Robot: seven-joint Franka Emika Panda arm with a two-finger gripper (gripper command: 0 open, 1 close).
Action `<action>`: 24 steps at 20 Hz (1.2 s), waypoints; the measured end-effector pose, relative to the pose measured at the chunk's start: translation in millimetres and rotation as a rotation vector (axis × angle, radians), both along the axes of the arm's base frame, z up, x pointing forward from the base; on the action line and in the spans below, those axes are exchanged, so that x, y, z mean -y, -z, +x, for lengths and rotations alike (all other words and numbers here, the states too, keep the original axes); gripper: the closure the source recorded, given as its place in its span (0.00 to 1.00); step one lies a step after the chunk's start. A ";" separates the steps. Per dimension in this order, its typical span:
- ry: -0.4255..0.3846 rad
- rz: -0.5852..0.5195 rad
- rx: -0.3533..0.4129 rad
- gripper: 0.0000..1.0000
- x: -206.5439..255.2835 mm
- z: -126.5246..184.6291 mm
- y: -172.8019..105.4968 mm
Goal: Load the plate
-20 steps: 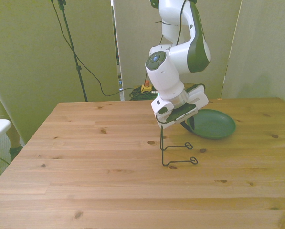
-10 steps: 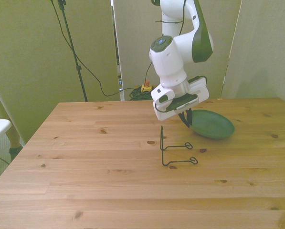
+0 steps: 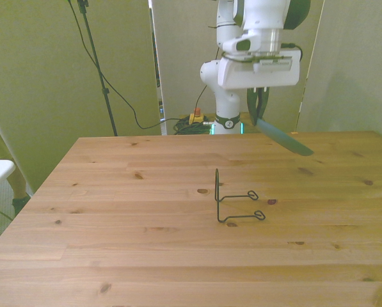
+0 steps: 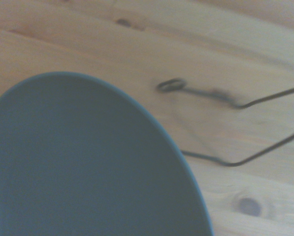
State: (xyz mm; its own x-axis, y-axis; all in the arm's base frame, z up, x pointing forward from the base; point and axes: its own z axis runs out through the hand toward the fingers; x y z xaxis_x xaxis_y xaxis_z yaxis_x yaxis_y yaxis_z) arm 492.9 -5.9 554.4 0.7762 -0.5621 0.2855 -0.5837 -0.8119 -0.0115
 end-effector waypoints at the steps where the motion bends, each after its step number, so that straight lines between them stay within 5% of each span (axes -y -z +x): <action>1: 0.017 -0.049 0.015 1.00 2.8 4.0 -7.1; 11: 0.134 -0.450 0.124 1.00 -22.7 64.7 -30.6; 16: 0.223 -0.512 0.128 1.00 -46.4 80.4 -23.0; 24: 0.303 -0.597 0.088 1.00 -12.3 96.2 1.0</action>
